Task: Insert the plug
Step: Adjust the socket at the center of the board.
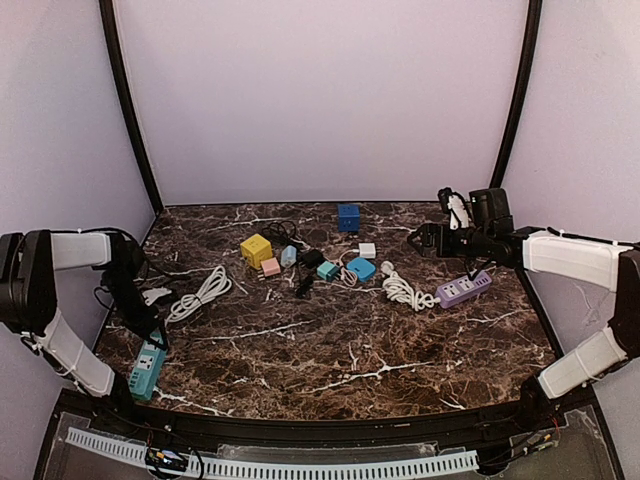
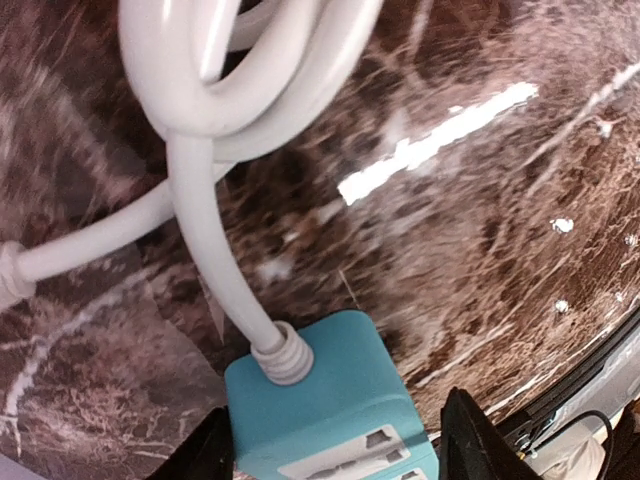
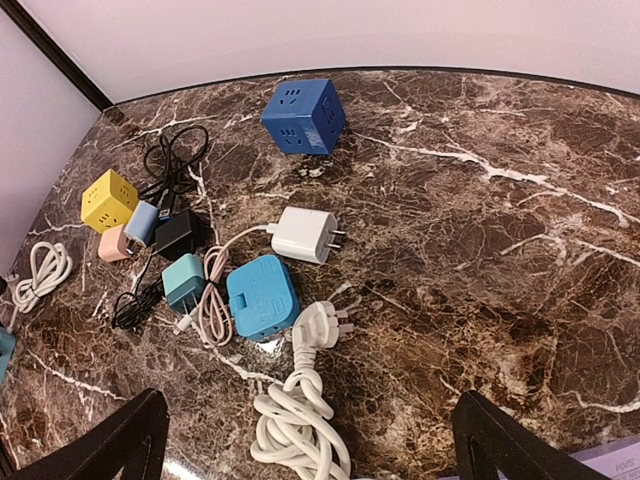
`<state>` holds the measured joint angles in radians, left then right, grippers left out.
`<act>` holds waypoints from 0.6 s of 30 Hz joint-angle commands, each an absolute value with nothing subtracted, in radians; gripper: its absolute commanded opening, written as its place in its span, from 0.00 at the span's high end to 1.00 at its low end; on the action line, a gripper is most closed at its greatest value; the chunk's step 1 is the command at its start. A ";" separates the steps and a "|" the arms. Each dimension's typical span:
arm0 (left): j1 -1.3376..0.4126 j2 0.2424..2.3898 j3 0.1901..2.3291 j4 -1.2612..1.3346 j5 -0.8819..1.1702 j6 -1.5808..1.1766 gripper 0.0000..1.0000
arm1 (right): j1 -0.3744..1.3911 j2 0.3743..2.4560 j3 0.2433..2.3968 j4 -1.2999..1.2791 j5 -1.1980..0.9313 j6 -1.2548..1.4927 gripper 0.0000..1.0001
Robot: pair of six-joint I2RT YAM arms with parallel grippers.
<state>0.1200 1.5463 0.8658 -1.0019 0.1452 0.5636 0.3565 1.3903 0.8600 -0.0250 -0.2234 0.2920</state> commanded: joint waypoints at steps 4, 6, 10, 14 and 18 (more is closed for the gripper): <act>-0.140 1.550 0.888 -1.001 0.222 0.650 0.42 | 0.369 1.388 0.886 -0.021 -0.209 0.289 0.01; -0.218 1.582 0.905 -0.991 0.190 0.649 0.41 | 0.371 1.387 0.889 -0.023 -0.210 0.294 0.01; -0.313 1.655 0.965 -1.026 0.182 0.672 0.38 | 0.378 1.372 0.893 -0.037 -0.204 0.298 0.01; -0.350 1.590 0.960 -1.036 0.179 0.707 0.23 | 0.383 1.351 0.887 -0.045 -0.184 0.298 0.01; -0.350 1.479 0.879 -1.026 0.066 0.683 0.11 | 0.389 1.348 0.892 -0.046 -0.182 0.304 0.01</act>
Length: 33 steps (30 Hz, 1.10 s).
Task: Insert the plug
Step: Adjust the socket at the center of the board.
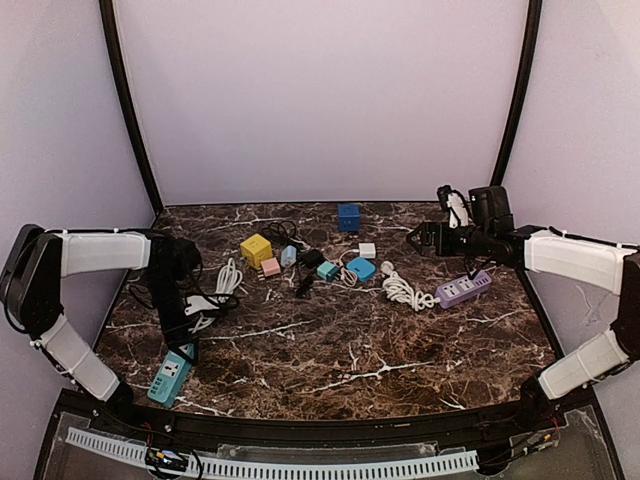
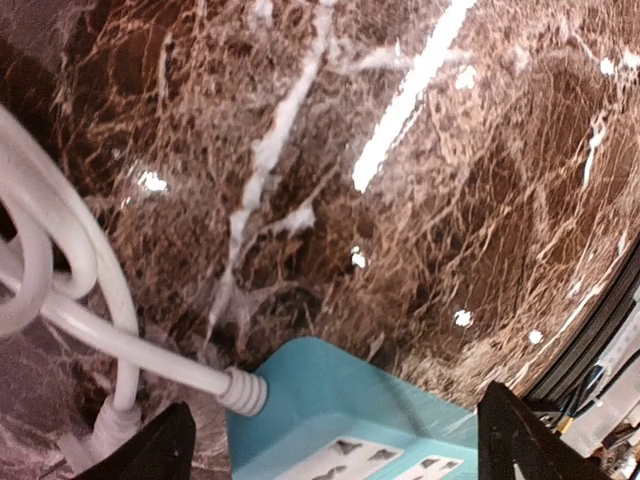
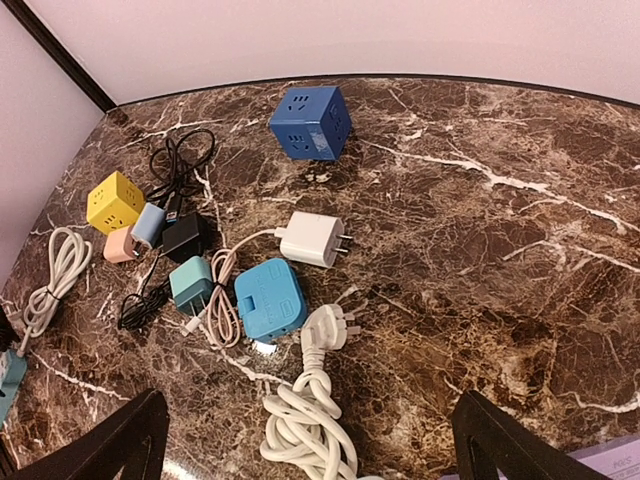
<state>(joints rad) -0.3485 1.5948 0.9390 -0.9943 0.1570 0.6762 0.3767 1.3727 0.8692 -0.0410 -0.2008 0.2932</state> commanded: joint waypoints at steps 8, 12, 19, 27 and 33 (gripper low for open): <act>-0.351 1.394 0.765 -1.096 0.012 0.587 0.11 | 0.429 1.409 0.956 -0.049 -0.184 0.310 0.01; -0.351 1.435 0.761 -1.082 0.012 0.574 0.13 | 0.447 1.429 0.972 -0.055 -0.178 0.306 0.01; -0.350 1.605 0.800 -1.011 -0.037 0.533 0.47 | 0.452 1.418 0.958 -0.056 -0.160 0.302 0.01; -0.381 1.502 0.898 -1.002 0.176 0.640 0.99 | 0.452 1.410 0.969 -0.064 -0.161 0.295 0.01; -0.564 1.524 0.995 -0.974 0.134 0.748 0.99 | 0.453 1.420 0.991 -0.080 -0.193 0.311 0.01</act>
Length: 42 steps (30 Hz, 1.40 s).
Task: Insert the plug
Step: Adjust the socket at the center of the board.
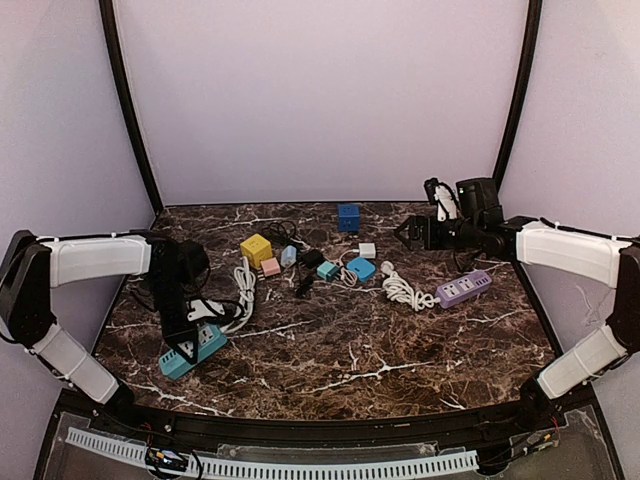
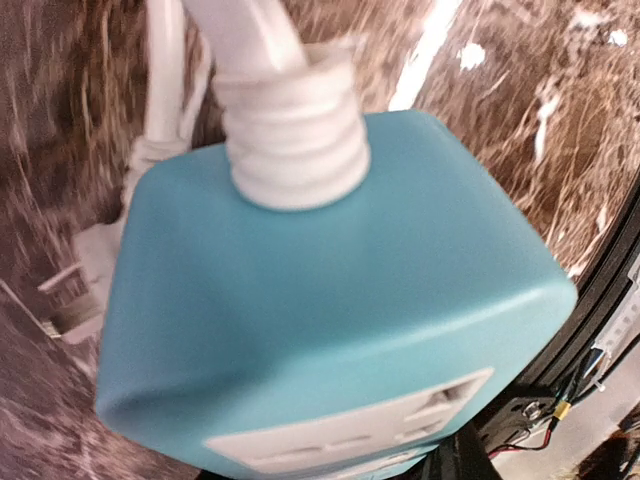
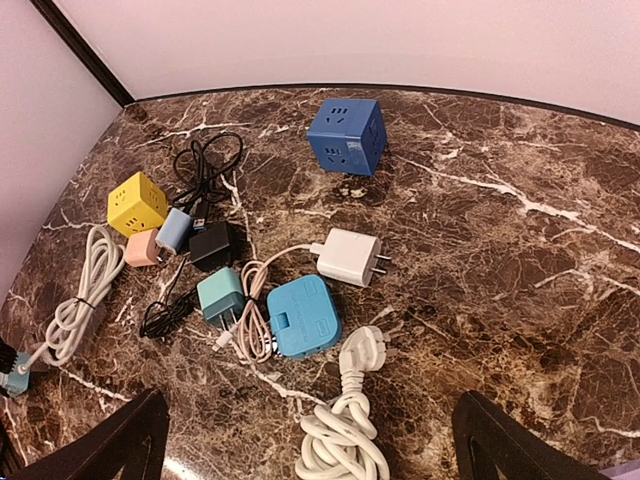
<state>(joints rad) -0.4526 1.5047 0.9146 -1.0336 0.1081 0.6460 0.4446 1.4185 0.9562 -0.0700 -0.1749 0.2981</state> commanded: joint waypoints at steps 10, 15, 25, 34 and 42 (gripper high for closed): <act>-0.942 1.879 1.401 -1.052 0.116 0.824 0.99 | 0.466 1.423 1.011 -0.145 -0.164 0.302 0.01; -1.078 2.021 1.561 -1.119 0.067 0.830 0.99 | 0.469 1.449 1.022 -0.164 -0.164 0.301 0.01; -1.127 2.141 1.668 -1.157 0.018 0.769 0.94 | 0.522 1.507 1.085 -0.223 -0.171 0.282 0.01; -1.068 2.148 1.704 -1.116 -0.190 0.645 0.99 | 0.604 1.500 1.099 -0.270 -0.165 0.268 0.01; -1.050 2.179 1.715 -1.114 -0.262 0.595 0.99 | 0.629 1.485 1.085 -0.284 -0.168 0.259 0.01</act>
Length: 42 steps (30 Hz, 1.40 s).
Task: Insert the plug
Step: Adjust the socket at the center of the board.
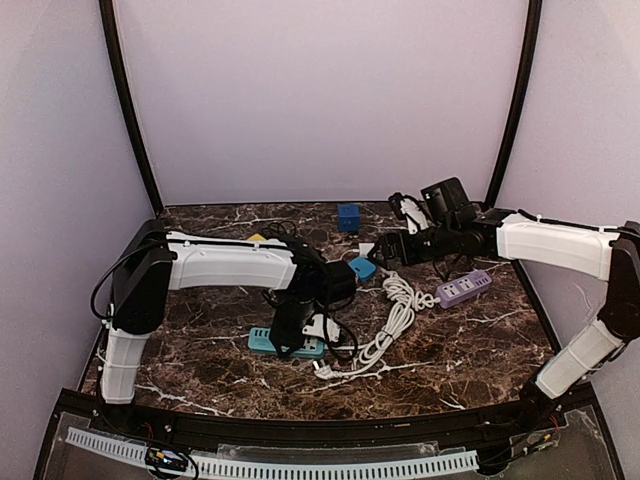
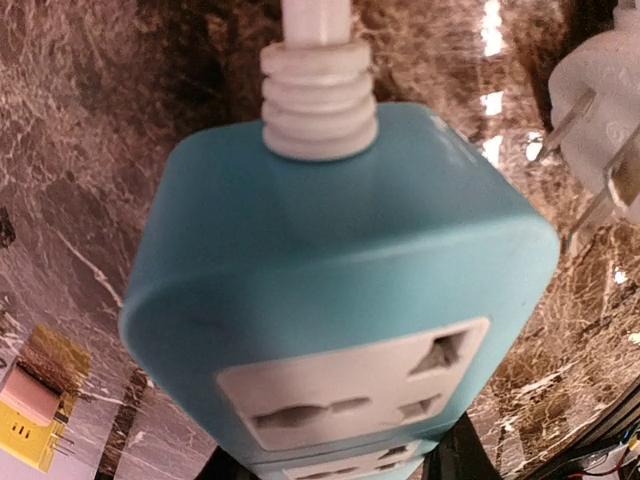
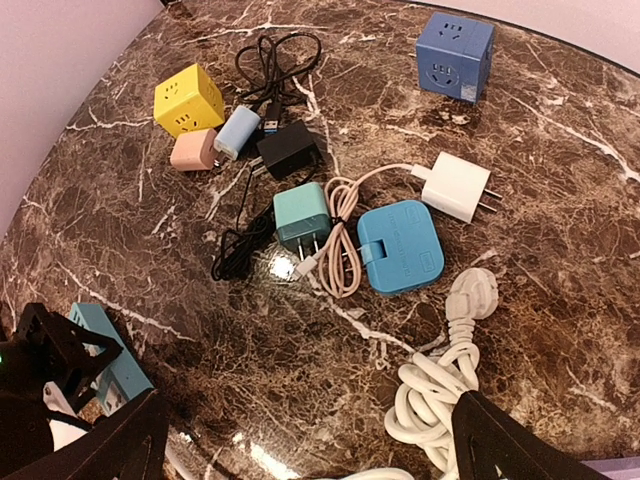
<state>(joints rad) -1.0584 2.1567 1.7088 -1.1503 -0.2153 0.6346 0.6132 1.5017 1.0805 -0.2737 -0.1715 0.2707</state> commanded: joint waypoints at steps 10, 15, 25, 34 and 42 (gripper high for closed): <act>-1.014 2.184 1.791 -1.268 -0.034 0.592 0.20 | 0.630 1.488 1.113 -0.332 -0.139 0.271 0.01; -0.895 2.058 1.805 -1.322 0.134 0.608 0.18 | 0.663 1.471 1.092 -0.351 -0.132 0.321 0.03; -0.599 1.761 1.530 -1.243 0.227 0.586 0.19 | 0.869 1.627 1.154 -0.312 -0.211 0.210 0.11; -0.373 1.475 1.286 -1.168 0.235 0.551 0.18 | 1.090 1.973 1.426 -0.361 -0.294 -0.165 0.01; -0.295 1.256 1.139 -1.133 0.217 0.555 0.14 | 1.136 2.178 1.614 -0.482 -0.171 -0.224 0.08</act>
